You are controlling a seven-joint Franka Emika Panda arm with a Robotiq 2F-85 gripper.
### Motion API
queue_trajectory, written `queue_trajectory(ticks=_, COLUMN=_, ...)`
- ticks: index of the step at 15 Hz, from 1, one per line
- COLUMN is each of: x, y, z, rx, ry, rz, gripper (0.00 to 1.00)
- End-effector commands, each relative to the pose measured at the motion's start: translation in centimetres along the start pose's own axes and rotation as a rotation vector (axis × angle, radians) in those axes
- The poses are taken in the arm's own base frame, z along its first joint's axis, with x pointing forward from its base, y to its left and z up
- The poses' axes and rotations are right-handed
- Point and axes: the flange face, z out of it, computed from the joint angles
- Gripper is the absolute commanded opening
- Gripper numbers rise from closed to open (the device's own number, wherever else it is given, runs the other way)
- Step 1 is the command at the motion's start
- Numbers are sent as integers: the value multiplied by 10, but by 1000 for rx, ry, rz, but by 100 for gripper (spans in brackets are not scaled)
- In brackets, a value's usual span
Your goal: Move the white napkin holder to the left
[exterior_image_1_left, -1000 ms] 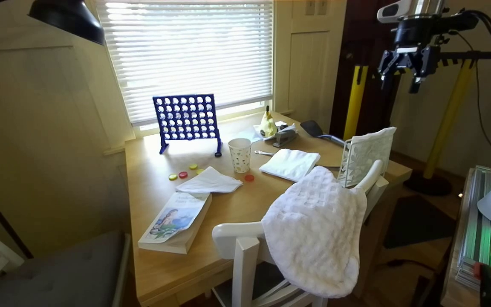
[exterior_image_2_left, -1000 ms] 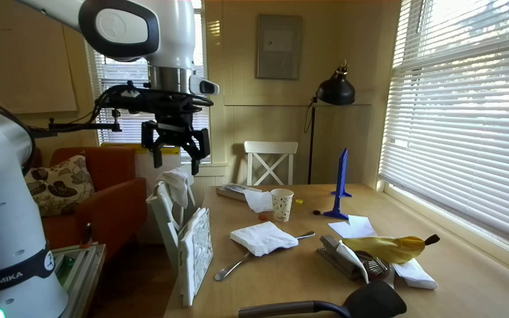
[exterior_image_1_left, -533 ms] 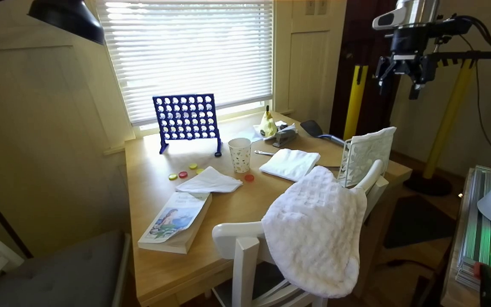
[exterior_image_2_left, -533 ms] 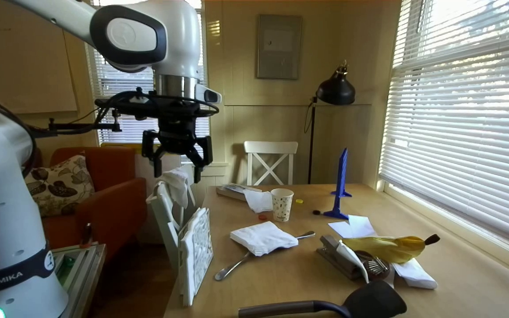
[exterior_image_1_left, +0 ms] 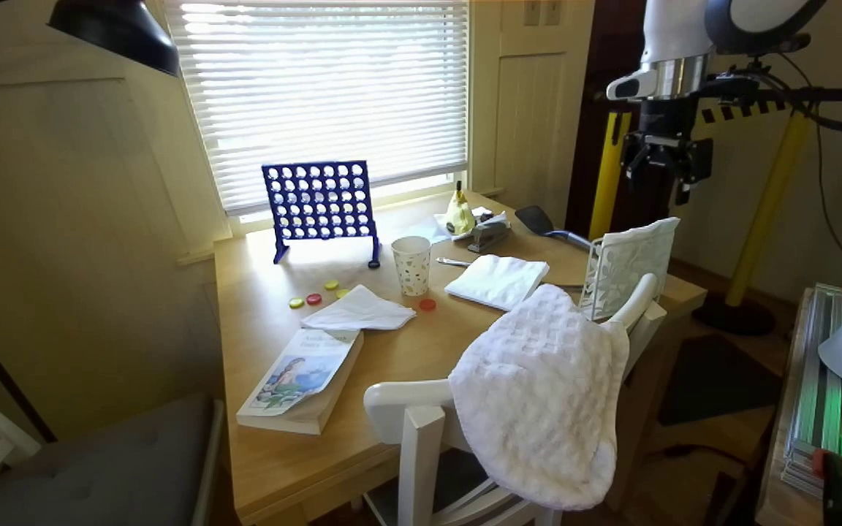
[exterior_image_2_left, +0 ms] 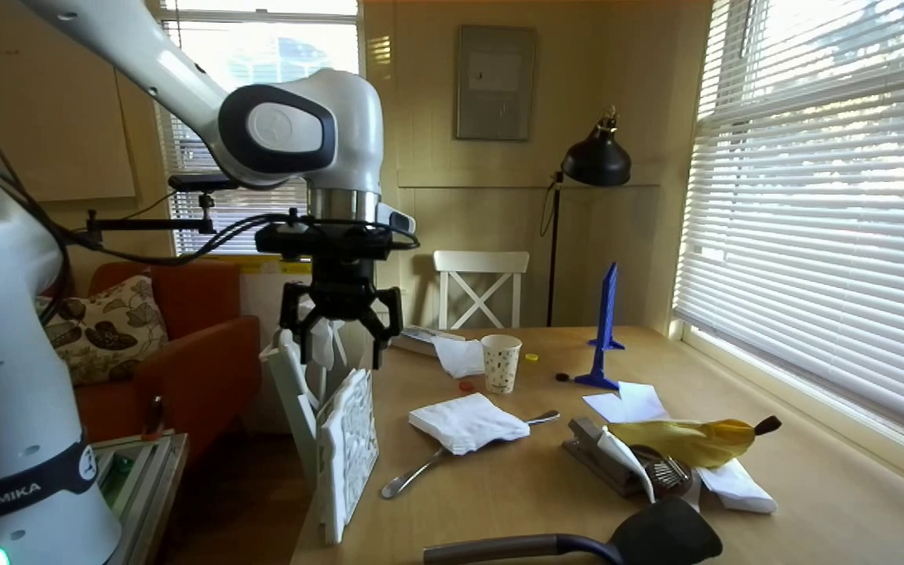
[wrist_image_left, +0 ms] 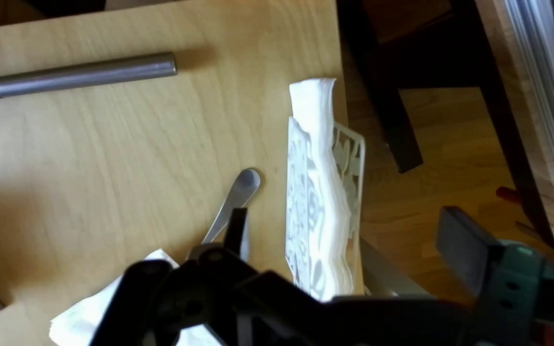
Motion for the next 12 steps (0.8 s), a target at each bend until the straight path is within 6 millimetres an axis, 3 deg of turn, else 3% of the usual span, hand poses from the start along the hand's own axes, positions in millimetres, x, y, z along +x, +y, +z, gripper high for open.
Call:
queue_trajectory(ticks=1, x=19, y=7, z=42, rx=3, ry=-58, rz=17, gripper=100)
queue_trajectory(ticks=2, x=25, y=3, z=51, rx=27, ry=-70, rz=27, gripper=100)
queue_trajectory(ticks=3, x=16, y=3, z=32, rx=20, ry=-37, rz=12, gripper=100)
queue_trajectory(ticks=5, x=25, y=1, z=48, rx=40, ry=-61, rz=16, gripper=100)
queue_trajectory(ticks=12, x=34, y=1, z=67, rx=75, ry=-79, rz=-9, gripper=100)
